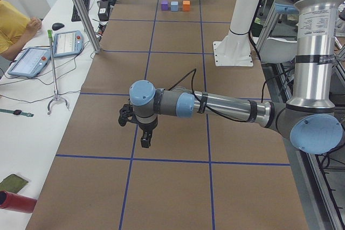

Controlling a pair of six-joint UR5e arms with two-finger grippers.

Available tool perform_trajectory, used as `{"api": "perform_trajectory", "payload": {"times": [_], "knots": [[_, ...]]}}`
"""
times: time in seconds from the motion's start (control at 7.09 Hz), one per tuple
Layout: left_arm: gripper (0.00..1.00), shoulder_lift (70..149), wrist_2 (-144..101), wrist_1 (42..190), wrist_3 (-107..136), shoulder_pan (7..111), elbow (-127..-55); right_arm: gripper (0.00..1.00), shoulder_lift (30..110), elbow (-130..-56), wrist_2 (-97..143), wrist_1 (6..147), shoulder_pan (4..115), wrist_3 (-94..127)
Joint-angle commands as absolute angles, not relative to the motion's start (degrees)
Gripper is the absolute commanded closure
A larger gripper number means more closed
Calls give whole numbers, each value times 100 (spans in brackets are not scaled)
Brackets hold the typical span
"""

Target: Place blue block between orange and purple blocks

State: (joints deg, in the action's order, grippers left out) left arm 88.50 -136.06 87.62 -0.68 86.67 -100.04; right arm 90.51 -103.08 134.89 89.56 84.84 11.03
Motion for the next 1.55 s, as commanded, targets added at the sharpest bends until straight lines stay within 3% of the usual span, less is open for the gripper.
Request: {"api": "perform_trajectory", "payload": {"times": [0.0,1.41], "knots": [[0,8851,-13614,8763,-62,8666,-10019,0,9044,-10301,13465,8956,8473,1081],[0,8850,-13553,8736,173,8763,-9984,0,8991,-10310,13175,8973,8473,1037]]}}
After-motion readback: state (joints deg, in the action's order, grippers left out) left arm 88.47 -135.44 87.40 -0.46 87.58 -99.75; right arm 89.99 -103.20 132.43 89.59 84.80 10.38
